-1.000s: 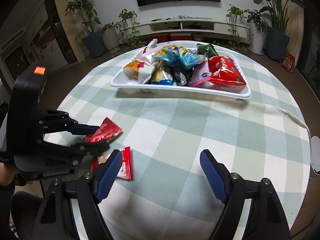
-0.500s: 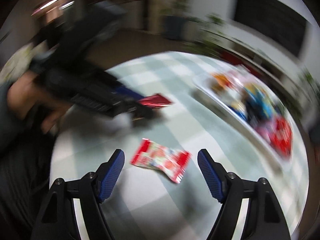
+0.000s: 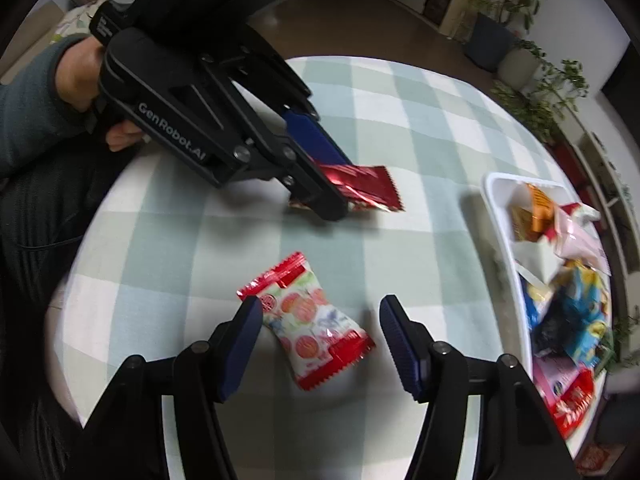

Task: Organize snacks
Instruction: 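Grasp the red candy with the left tool while the right tool grasps the fruit-print candy, then carry both candies into the white tray and open both tools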

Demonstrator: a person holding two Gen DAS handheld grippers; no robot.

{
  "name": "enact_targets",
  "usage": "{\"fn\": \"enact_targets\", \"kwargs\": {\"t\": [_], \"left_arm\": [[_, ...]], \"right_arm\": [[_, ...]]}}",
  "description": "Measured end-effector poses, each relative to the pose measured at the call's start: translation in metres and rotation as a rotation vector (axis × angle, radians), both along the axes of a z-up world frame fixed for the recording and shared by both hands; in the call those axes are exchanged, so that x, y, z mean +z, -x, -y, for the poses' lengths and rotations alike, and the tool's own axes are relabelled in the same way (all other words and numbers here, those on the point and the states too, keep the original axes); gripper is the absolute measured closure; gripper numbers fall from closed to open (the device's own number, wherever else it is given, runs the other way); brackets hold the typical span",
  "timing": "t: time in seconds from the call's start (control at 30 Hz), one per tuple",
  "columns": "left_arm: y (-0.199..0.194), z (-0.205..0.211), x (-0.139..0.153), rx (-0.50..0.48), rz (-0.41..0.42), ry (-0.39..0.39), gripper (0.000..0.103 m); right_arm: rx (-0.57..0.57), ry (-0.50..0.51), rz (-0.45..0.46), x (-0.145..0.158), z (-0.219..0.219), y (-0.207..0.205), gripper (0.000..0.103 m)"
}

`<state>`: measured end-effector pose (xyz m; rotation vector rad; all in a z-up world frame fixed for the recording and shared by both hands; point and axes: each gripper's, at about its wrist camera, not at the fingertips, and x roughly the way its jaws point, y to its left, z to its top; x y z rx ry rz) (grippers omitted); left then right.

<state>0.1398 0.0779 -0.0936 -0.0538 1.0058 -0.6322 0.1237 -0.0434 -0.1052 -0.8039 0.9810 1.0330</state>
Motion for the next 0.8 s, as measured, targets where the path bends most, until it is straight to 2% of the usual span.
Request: {"fn": "enact_targets", "kwargs": {"t": [0.17,0.4,0.57,0.6,0.8], "left_arm": [[-0.002,0.003,-0.001,-0.010,-0.003,-0.001,0.074],[-0.004,0.006,-0.002,-0.022,-0.006,-0.007,0.074],[-0.003,0.007,-0.002,-0.028,-0.006,-0.009,0.074],[-0.003,0.008,-0.002,-0.029,-0.005,-0.007,0.074],[-0.003,0.007,-0.003,-0.034,-0.007,-0.006,0.074]], "right_arm": [[0.068,0.028,-0.021,-0.008,-0.001,0.006,0.040],[0.050,0.068,-0.075,-0.010,-0.006,-0.003,0.041],[0.008,0.057,-0.135,-0.011,-0.008,-0.014,0.055],[-0.009,0.053,-0.141,-0.010,-0.008,-0.015,0.061],[-0.101,0.002,-0.151,-0.008,0.000,-0.022,0.064]]}}
